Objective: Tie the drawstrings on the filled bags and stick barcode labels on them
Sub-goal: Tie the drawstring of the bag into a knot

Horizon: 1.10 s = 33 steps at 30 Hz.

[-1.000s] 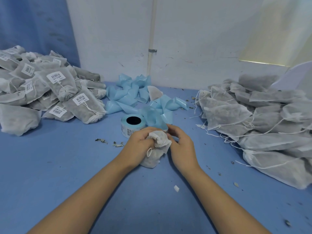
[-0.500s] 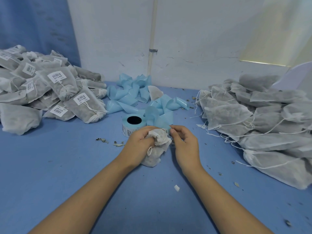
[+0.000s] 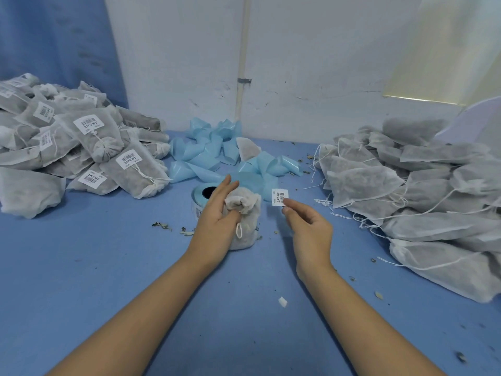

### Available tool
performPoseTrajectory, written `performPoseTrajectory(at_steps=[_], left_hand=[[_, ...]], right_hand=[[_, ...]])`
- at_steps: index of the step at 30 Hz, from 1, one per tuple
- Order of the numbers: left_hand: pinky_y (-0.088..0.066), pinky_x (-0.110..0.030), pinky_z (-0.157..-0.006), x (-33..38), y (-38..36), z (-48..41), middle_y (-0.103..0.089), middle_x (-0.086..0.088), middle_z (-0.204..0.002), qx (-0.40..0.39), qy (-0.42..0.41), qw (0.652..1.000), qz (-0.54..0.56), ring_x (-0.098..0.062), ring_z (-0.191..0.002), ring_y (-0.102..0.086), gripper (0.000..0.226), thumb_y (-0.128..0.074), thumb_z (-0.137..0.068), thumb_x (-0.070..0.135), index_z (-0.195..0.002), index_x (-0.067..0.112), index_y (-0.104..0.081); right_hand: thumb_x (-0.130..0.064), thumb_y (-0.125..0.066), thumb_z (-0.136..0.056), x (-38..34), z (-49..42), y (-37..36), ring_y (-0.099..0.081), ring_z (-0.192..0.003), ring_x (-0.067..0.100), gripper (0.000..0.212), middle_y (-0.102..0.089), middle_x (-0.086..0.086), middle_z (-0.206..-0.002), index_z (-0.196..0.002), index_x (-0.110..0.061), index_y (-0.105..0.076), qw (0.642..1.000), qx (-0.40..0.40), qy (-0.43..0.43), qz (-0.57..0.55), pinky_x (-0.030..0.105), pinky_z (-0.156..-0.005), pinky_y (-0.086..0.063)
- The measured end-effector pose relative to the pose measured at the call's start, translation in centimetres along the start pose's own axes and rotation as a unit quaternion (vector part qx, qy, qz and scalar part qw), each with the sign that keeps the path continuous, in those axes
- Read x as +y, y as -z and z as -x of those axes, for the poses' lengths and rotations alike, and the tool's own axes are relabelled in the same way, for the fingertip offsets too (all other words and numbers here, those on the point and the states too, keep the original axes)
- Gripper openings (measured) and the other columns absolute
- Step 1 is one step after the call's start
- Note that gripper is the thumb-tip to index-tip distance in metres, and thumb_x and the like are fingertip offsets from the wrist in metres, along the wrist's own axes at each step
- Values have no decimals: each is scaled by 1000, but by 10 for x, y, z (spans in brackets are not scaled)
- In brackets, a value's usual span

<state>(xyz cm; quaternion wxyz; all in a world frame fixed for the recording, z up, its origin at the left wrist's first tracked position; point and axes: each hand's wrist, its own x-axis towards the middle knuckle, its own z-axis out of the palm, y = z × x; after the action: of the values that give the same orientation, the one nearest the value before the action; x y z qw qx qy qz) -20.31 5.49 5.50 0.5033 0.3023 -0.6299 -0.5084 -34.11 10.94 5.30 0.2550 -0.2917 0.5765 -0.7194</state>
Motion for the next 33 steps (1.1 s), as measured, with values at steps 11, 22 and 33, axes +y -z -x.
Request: performPoseTrajectory(at_steps=[11, 22, 33], left_hand=[[-47, -27, -84, 10, -11, -8, -64, 5, -94, 144, 23, 987, 63, -11, -90, -61, 26, -60, -88, 3, -92, 28, -57], [-47, -11, -73, 17, -16, -7, -64, 12, -91, 203, -34, 976, 69, 3, -82, -61, 25, -63, -89, 8, -90, 32, -54], [-49, -14, -68, 23, -17, -6, -66, 4, -89, 174, -21, 978, 113, 0, -77, -64, 8, -61, -90, 12, -94, 19, -57]], right_hand=[[-6, -69, -85, -21, 8, -5, -68, -68, 6, 9, -74, 1, -84, -93, -11, -69, 968, -10, -198, -154, 13, -61, -55], [-14, -70, -83, -29, 37, -27, -72, -69, 7, 5, -75, 1, -81, -87, -11, -70, 913, -142, -308, -227, 16, -55, -54], [-25, -72, -84, -23, 37, -26, -70, -66, 7, 13, -75, 0, -79, -88, -13, -68, 947, -154, -267, -93, 17, -58, -55]])
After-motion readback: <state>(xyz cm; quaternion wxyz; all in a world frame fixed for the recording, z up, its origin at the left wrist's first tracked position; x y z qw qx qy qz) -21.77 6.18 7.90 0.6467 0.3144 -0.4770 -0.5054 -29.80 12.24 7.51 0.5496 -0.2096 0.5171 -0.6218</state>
